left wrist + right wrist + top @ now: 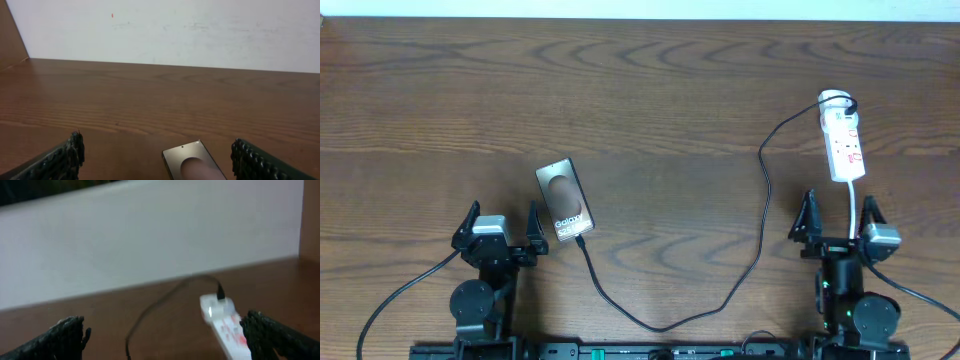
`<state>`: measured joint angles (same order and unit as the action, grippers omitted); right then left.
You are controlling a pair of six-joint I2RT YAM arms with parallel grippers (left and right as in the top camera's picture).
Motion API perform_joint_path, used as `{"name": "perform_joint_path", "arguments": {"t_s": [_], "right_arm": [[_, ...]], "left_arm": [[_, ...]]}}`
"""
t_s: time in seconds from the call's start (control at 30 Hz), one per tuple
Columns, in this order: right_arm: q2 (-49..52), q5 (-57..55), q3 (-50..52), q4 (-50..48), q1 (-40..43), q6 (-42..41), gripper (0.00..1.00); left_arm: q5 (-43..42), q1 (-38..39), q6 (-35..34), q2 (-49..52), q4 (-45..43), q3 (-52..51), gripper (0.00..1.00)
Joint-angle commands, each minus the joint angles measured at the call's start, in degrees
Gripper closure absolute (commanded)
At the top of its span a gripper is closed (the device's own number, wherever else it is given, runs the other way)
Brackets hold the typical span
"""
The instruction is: Plug charger to phone and switch on socket
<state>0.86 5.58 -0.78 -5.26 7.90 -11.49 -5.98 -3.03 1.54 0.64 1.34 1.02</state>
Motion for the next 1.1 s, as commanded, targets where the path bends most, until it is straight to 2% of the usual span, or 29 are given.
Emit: {"name": "perform_joint_path", "arguments": {"t_s": [0.0,0.2,0.33,1.07], "right_arm": [[-0.6,-0.5,0.5,2.0,-0.7,1.6,0.01],[-0.6,1.2,0.5,9.0,-1.4,8.1,0.01],[-0.6,0.5,0.5,9.3,-2.1,11.9,0.01],[-0.6,0.3,0.5,9.2,-2.1,12.4,0.01]], "left_arm": [[-0.4,-0.3,0.6,-0.3,2.3,-0.8,0.07],[-0.4,-0.3,0.6,-0.3,2.3,-0.8,0.07],[-0.4,-0.3,0.6,-0.3,2.3,-0.8,0.07],[-0.4,-0.3,0.6,-0.3,2.3,-0.8,0.07]]}}
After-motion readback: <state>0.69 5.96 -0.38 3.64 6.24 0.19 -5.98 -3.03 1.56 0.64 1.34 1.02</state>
